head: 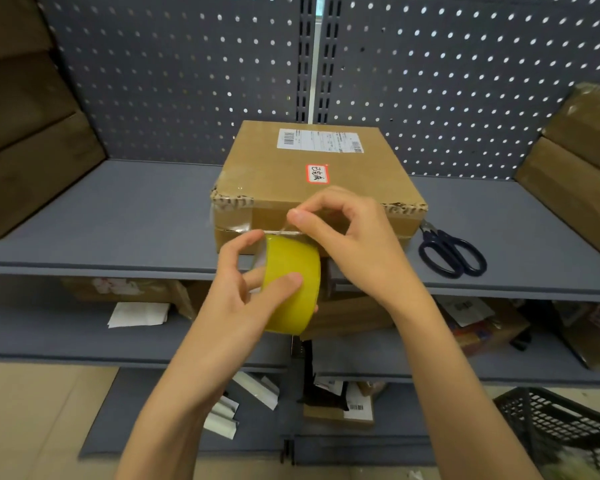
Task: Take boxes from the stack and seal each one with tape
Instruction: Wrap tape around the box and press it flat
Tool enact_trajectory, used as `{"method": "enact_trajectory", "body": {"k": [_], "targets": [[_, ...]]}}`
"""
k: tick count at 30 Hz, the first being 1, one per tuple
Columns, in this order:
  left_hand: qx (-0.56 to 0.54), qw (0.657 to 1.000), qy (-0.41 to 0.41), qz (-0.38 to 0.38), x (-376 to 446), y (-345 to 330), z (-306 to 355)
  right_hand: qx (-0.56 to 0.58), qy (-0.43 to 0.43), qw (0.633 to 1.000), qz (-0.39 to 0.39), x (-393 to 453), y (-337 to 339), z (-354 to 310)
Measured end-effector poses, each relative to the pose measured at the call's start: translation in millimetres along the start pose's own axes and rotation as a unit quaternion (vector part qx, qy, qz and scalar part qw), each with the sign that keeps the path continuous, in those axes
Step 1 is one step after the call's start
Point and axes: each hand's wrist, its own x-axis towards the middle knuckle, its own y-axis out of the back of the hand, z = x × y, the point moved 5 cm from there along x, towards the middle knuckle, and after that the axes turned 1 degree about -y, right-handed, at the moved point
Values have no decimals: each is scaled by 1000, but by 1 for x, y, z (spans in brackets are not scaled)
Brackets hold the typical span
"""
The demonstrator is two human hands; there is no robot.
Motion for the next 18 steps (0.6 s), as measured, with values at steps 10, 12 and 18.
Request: {"method": "enact_trajectory", "body": {"k": [10,12,18], "targets": [[1,999,9,40,1,13,-13,-34,140,989,35,16,-20,-46],[-6,1000,-6,26,0,13,-9,-14,108,993,53,21,-21,-36],[-38,999,18,-29,-14,11,1,33,54,996,57,32,-18,-22]]}}
